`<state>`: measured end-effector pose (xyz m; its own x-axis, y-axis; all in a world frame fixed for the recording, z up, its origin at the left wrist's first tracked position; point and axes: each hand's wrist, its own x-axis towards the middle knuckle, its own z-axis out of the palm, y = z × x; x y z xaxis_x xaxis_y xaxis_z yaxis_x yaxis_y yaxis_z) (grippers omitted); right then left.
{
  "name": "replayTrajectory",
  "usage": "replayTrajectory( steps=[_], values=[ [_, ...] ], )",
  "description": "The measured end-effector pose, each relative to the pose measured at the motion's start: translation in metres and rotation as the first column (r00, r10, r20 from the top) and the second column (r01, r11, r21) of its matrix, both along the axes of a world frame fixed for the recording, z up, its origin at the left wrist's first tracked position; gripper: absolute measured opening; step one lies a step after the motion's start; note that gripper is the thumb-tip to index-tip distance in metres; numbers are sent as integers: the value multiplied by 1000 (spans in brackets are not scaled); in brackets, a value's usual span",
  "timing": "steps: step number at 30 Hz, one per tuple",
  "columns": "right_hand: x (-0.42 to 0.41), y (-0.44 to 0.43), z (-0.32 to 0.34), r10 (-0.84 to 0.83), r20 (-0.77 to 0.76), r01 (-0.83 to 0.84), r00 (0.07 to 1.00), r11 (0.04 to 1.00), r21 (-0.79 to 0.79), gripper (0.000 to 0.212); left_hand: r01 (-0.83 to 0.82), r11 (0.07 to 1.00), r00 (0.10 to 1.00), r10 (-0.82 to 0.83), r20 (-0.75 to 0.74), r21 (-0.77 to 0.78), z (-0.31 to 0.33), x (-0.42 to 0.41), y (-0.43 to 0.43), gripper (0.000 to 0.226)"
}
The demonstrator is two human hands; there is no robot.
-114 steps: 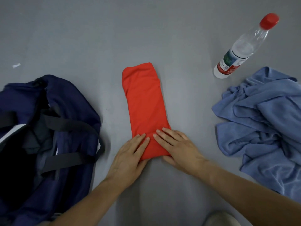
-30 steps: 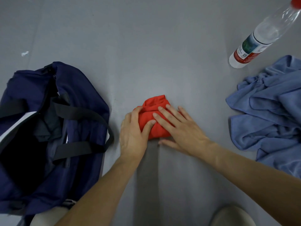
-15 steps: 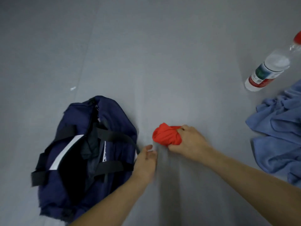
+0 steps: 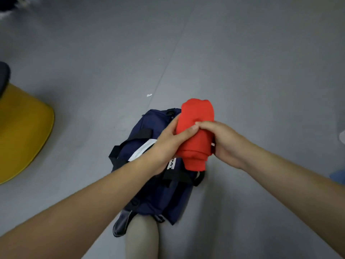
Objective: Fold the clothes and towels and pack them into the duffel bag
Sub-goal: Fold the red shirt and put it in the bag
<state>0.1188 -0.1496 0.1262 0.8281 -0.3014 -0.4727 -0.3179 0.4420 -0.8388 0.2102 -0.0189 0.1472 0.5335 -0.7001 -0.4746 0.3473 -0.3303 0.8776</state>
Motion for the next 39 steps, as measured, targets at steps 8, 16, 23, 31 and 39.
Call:
replayTrajectory(
  steps=[8,16,23,31,39],
  values=[
    [42,79,-87,189,-300,-311,935,845,-436,42,-203,921,795,-43,605,332,-83,58,82,80],
    [21,113,-141,402,-549,-670,733,561,-485,47,-118,798,789,-286,544,591,-160,38,128,83],
    [24,129,-154,377,-688,-783,621,252,-569,80,-84,689,824,-358,439,720,-186,37,150,80],
    [22,111,-173,360,-584,-665,727,579,-471,90,-227,822,853,-91,514,522,-190,47,148,69],
    [-6,83,-173,482,-360,-597,799,714,-367,101,-43,866,975,-72,208,498,-204,45,143,73]
  ],
)
